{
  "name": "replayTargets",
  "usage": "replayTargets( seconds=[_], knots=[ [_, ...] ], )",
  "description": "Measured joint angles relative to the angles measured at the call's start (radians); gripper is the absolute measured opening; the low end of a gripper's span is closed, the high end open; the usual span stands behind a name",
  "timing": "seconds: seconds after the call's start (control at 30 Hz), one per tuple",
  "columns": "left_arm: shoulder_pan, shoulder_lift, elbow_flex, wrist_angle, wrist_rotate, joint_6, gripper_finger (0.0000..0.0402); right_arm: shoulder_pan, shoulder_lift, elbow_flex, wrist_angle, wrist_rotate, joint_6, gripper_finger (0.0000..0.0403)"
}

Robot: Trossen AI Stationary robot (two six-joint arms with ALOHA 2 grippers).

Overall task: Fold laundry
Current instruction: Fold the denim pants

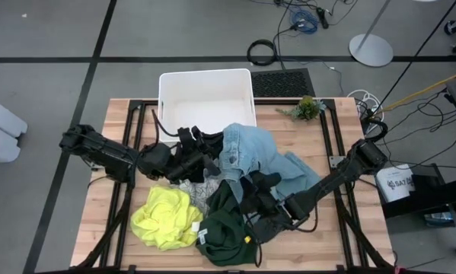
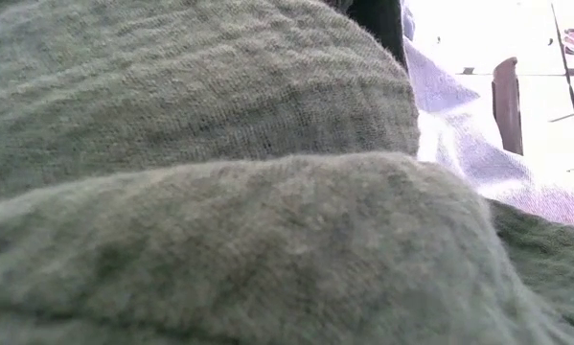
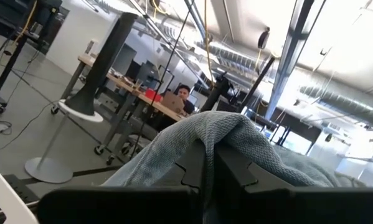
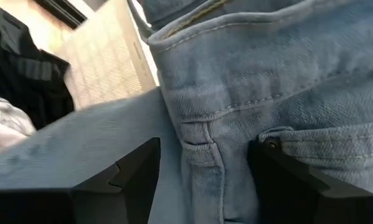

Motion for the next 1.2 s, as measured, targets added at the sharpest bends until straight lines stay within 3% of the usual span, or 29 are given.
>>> replayTargets(
  seconds=[0.2, 0.43, 0.67, 0.83, 1.03, 1.13, 1.2],
  knots=[
    [0.001, 0.0, 0.0, -0.005, 0.001, -0.036, 0.0026, -0.038, -0.005, 0.001, -0.002, 0.001, -0.209, 0.0203],
    [0.0, 0.0, 0.0, -0.015, 0.074, -0.076, 0.0026, -0.102, -0.005, 0.002, -0.001, -0.034, -0.371, 0.0154],
    [0.007, 0.0, 0.0, -0.027, 0.077, -0.035, 0.0026, -0.097, -0.015, 0.002, -0.004, -0.027, -0.398, 0.0016],
    [0.02, -0.01, 0.0, -0.039, 0.077, 0.009, 0.0026, -0.006, -0.061, 0.003, 0.019, 0.027, -0.405, 0.0005],
    [0.047, -0.028, 0.0, -0.092, 0.074, 0.01, 0.0026, 0.163, -0.203, 0.004, 0.125, 0.033, -0.411, 0.0002],
    [0.053, -0.028, -0.001, -0.107, 0.073, 0.004, 0.0026, 0.226, -0.289, 0.004, 0.137, 0.023, -0.304, 0.0002],
    [0.057, -0.028, -0.001, -0.106, 0.073, 0.0, 0.0026, 0.253, -0.341, 0.004, 0.125, -0.037, -0.172, 0.0001]
  ],
)
